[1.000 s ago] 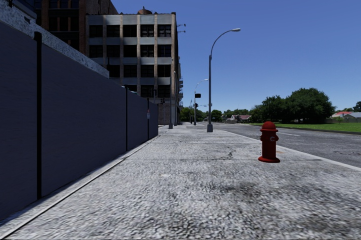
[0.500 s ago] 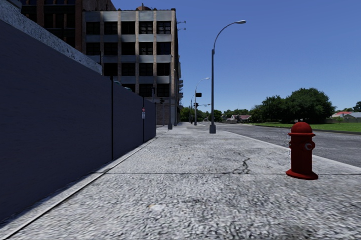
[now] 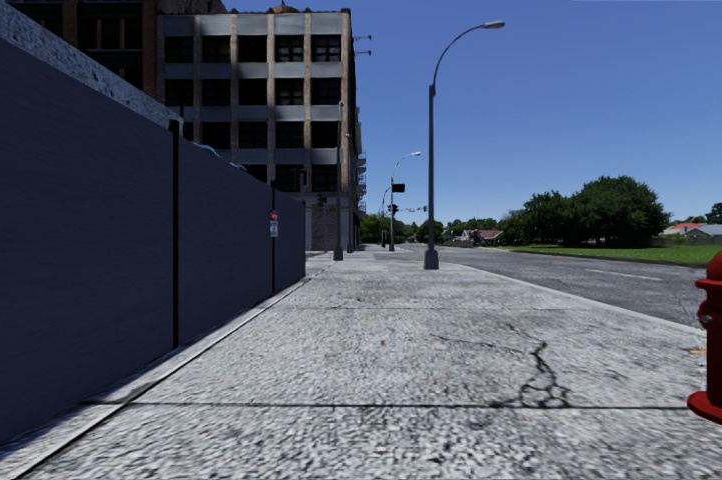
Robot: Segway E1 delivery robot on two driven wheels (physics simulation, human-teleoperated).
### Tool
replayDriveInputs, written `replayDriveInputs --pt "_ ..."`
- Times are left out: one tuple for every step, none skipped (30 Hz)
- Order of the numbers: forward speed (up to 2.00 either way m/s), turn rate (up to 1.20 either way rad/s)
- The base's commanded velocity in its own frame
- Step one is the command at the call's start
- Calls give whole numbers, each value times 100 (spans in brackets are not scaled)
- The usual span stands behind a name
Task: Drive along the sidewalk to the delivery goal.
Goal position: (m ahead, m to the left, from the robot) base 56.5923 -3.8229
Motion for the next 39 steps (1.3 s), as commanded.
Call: replayDriveInputs --pt "200 0" --pt "200 0" --pt "200 0" --pt "200 0" --pt "200 0" --pt "200 0" --pt "200 0" --pt "200 0" --pt "200 0" --pt "200 0" --pt "200 0" --pt "200 0" --pt "200 0" --pt "200 0" --pt "200 0" --pt "200 0" --pt "200 0" --pt "200 0" --pt "200 0" --pt "200 0" --pt "200 0" --pt "200 0" --pt "200 0" --pt "200 0" --pt "200 0" --pt "200 0" --pt "200 0" --pt "200 0" --pt "200 0" --pt "200 0" --pt "200 0" --pt "200 0" --pt "200 0" --pt "200 0" --pt "200 0" --pt "200 0" --pt "200 0" --pt "200 0" --pt "200 0"
